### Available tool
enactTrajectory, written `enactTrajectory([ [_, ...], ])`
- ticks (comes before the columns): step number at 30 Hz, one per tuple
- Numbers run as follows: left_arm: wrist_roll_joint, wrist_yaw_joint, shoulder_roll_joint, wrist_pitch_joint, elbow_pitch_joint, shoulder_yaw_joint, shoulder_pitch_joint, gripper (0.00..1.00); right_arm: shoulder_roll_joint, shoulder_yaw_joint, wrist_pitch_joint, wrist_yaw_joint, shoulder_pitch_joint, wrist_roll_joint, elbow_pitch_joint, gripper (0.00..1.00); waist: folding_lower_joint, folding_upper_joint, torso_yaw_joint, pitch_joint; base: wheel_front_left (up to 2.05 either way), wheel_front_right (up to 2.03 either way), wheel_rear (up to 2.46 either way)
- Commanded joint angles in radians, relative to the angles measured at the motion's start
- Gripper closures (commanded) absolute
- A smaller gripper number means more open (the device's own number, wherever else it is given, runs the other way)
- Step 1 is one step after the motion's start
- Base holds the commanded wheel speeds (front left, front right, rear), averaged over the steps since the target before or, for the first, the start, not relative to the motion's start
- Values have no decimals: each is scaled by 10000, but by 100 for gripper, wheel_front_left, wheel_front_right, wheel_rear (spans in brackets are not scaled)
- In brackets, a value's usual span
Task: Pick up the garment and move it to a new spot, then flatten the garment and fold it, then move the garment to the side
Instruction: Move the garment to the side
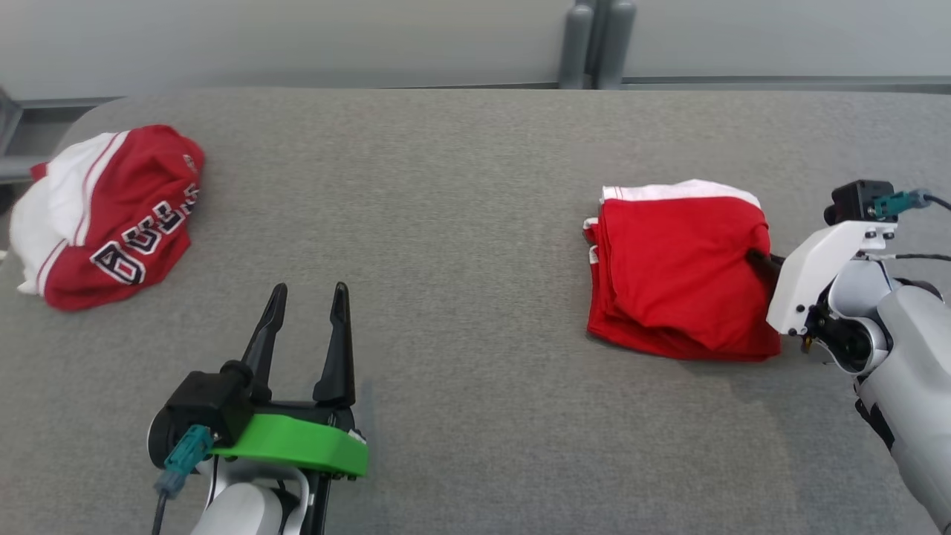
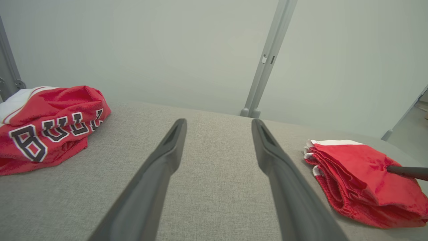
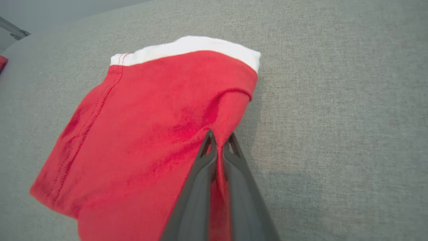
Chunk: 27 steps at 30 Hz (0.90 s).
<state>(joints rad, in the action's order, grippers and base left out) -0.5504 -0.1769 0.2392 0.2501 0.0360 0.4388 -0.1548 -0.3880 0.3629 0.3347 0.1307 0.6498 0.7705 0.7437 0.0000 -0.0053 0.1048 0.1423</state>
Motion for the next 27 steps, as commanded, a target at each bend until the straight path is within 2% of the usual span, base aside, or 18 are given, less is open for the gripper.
enactTrajectory([
  [1, 122, 6, 60, -20, -25, 34, -212, 0, -100, 31, -97, 0, 160, -80, 21, 100, 0, 53, -1197, 324, 0, 0, 0],
  [7, 301, 89, 35, -175, 12, 262, -631, 0, -191, 264, -260, 0, 695, -10, 93, 100, 0, 53, -2555, 656, 0, 0, 0],
  [14, 445, 173, 25, -384, 6, 506, -1102, 0, -155, 387, -520, 0, 1393, -78, 411, 100, 0, 53, -3635, 1099, 0, 0, 0],
  [21, 614, 217, 116, -607, -59, 699, -1389, 0, 44, 565, -867, 0, 1967, -99, 854, 100, 0, 53, -4167, 1447, 0, 0, 0],
  [27, 665, 230, 118, -677, -103, 803, -1523, 0, 133, 740, -1168, 0, 2364, -285, 1297, 100, 0, 53, -4137, 1618, 0, 0, 0],
])
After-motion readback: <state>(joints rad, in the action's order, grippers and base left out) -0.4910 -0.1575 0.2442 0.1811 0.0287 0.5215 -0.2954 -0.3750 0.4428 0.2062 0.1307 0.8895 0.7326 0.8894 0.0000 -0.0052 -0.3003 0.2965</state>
